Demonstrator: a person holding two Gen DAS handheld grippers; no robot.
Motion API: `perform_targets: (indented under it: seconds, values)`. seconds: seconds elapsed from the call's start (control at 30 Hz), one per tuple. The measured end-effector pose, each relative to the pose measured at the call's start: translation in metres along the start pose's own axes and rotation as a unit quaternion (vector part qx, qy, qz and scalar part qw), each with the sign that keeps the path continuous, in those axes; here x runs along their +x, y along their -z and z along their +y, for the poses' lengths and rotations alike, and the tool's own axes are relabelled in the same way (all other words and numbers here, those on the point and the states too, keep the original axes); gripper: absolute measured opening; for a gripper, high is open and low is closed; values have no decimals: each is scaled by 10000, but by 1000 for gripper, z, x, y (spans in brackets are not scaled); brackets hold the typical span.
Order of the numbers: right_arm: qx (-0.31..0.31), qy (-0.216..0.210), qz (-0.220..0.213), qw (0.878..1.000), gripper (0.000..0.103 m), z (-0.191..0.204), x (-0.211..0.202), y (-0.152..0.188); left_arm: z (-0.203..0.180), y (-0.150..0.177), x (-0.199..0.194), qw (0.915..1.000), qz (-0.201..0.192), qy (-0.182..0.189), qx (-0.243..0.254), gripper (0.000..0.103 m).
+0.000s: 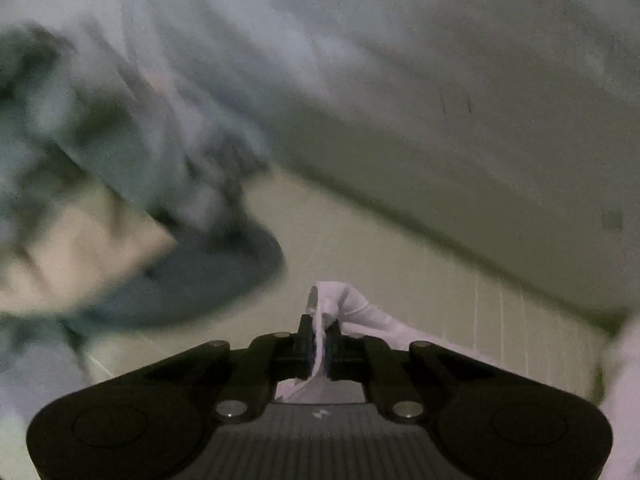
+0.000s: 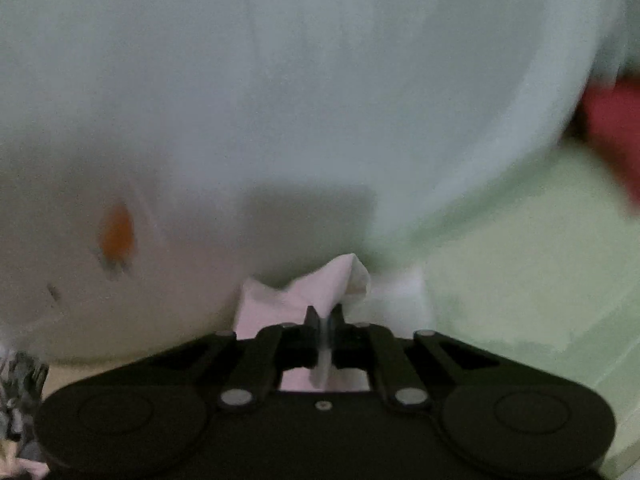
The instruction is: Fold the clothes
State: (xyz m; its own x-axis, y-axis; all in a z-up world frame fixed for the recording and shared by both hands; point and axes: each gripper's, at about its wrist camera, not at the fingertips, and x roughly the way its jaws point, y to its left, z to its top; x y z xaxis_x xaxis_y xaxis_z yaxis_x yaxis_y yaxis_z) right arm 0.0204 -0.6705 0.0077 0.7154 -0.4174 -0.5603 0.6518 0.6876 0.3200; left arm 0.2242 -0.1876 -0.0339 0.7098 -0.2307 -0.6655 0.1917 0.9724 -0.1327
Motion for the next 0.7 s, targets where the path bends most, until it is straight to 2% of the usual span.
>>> perform_targets:
  seconds: [0.07, 0.17, 0.2, 0.23, 0.3, 0.33, 0.37, 0.4, 0.43, 0.47, 0.53, 0.57, 0.67, 0.7]
  values:
    - [-171, 152, -772, 9968, 5, -6, -49, -25, 12, -14, -23, 9979, -587, -186, -215, 6]
    - [-369, 561, -1835, 9807, 5, -21, -120, -50, 26, -27, -32, 9914, -1105, -419, -555, 7]
    - [-393, 750, -2068, 9747, 5, -28, -135, -52, 28, -30, -25, 9916, -974, -571, -639, 11]
    - [-428, 919, -2121, 9720, 5, -35, -141, -51, 28, -31, -16, 9928, -755, -631, -690, 14]
    - [-591, 1314, -1931, 9705, 6, -49, -135, -41, 27, -30, -3, 9937, -337, -719, -789, 33]
    - [-712, 1617, -1672, 9700, 7, -55, -125, -32, 26, -26, -4, 9940, -241, -689, -813, 38]
    - [-831, 1870, -1331, 9698, 11, -60, -115, -21, 26, -21, -8, 9945, -170, -630, -825, 53]
    - [-908, 2085, -953, 9691, 17, -65, -106, -7, 28, -14, -14, 9946, -158, -638, -803, 75]
    - [-936, 2234, -624, 9682, 32, -69, -100, 6, 30, -7, -20, 9947, -149, -648, -780, 83]
    - [-848, 2228, -422, 9703, 36, -72, -101, 20, 35, 4, -30, 9946, -142, -757, -700, 88]
    - [-669, 2212, -19, 9729, 43, -79, -102, 48, 46, 23, -49, 9934, -35, -1019, -531, 88]
    - [-587, 2185, 159, 9739, 50, -82, -104, 62, 55, 35, -57, 9913, 98, -1181, -577, 88]
    - [-482, 1999, 468, 9775, 58, -81, -116, 97, 81, 70, -79, 9821, 499, -1665, -726, 89]
    - [-488, 1949, 549, 9781, 60, -79, -121, 107, 90, 81, -82, 9794, 634, -1709, -863, 89]
